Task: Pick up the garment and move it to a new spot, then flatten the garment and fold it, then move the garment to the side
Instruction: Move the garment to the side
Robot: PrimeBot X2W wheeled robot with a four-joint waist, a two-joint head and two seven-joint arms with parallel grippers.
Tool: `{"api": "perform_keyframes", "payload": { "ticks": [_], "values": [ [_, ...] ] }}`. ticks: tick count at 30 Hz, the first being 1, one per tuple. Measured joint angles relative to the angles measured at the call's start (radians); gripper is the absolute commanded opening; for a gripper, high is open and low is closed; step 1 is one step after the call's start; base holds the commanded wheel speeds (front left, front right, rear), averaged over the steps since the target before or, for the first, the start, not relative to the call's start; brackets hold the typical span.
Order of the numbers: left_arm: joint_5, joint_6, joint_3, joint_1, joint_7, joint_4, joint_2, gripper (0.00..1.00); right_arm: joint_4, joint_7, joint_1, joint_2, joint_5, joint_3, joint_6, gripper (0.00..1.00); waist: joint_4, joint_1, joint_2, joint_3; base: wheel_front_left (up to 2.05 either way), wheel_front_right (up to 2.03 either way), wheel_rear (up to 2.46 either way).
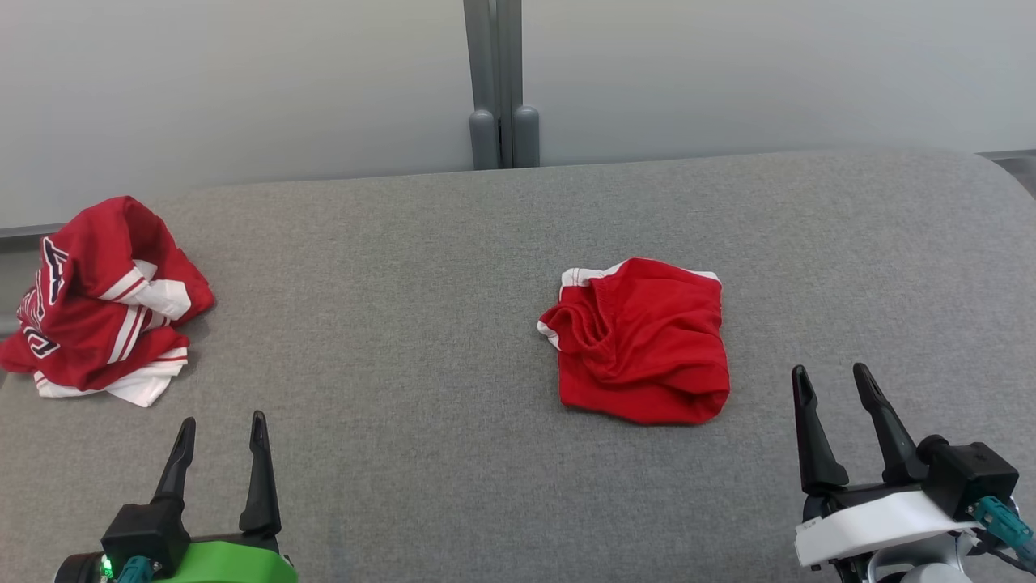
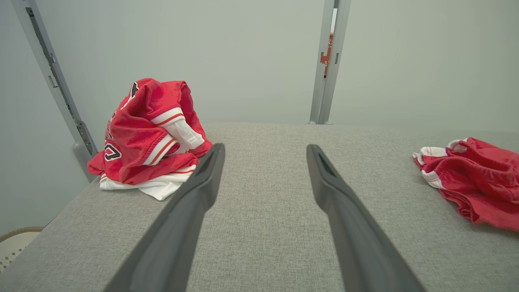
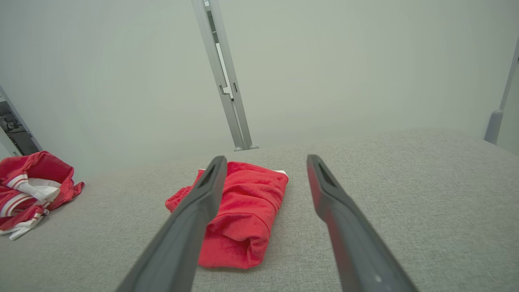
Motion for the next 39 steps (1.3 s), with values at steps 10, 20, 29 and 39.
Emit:
{"api": "perform_keyframes", "payload": {
  "ticks": [10,20,29,39],
  "values": [
    [0.0,0.0,-0.002,0.004,0.0,0.0,0.0,1.0,0.012,0.0,0.0,-0.003,-0.003,0.008,0.0,1.0,0.002,0.0,0.0,-0.001,0.0,0.0,0.0],
    [0.001,-0.001,-0.002,0.004,0.0,0.006,0.0,1.0,0.024,0.0,0.0,-0.002,-0.008,0.009,0.0,1.0,0.008,0.0,0.0,0.002,0.0,0.0,0.0],
    [0.002,-0.003,0.003,0.004,0.0,0.007,0.0,1.0,0.033,0.0,0.0,-0.002,-0.015,0.012,0.0,1.0,0.01,0.0,0.0,0.005,0.0,0.0,0.0],
    [-0.001,-0.004,-0.003,0.004,0.0,0.009,0.0,1.0,0.073,0.0,-0.058,-0.018,-0.026,0.029,0.0,1.0,0.017,0.0,0.0,0.017,0.0,0.0,0.0]
  ]
}}
